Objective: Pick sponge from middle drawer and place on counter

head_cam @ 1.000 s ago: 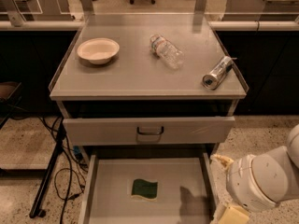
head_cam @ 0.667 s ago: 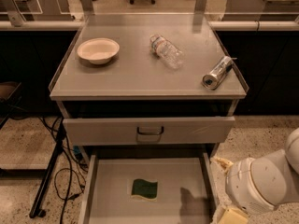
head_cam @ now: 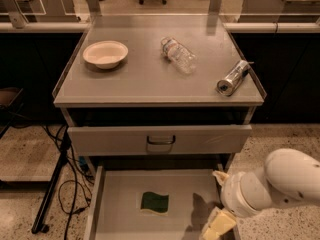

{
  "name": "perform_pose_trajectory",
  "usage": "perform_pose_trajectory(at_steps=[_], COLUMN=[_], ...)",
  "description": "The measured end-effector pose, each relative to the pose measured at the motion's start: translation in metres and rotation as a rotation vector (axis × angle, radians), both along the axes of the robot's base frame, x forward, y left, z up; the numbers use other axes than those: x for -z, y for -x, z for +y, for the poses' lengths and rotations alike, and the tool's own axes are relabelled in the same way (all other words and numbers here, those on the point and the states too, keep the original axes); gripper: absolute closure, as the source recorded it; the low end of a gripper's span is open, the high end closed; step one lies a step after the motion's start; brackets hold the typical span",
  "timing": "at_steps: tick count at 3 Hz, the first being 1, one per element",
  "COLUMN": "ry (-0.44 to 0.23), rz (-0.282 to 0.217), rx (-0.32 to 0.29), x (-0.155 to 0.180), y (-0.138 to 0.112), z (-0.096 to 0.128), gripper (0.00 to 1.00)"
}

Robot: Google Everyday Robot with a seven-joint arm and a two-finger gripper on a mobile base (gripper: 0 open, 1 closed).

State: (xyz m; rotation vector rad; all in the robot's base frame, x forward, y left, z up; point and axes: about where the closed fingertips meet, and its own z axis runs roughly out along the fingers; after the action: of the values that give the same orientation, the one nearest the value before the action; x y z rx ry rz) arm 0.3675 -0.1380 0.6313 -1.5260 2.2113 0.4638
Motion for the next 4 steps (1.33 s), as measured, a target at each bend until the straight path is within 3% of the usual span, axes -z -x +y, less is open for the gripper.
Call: perform_pose_trajectory(at_steps=[1, 2, 4], ry=[-0.049, -0.049, -0.088], rz=[-0.014, -0.014, -0.013], rx=[-0.008, -0.008, -0.018], x=[0.037, 0.037, 0.125], y=[-0.037, -0.037, -0.049], z=[0.007, 0.007, 0.030], gripper=[0.00, 0.00, 0.00])
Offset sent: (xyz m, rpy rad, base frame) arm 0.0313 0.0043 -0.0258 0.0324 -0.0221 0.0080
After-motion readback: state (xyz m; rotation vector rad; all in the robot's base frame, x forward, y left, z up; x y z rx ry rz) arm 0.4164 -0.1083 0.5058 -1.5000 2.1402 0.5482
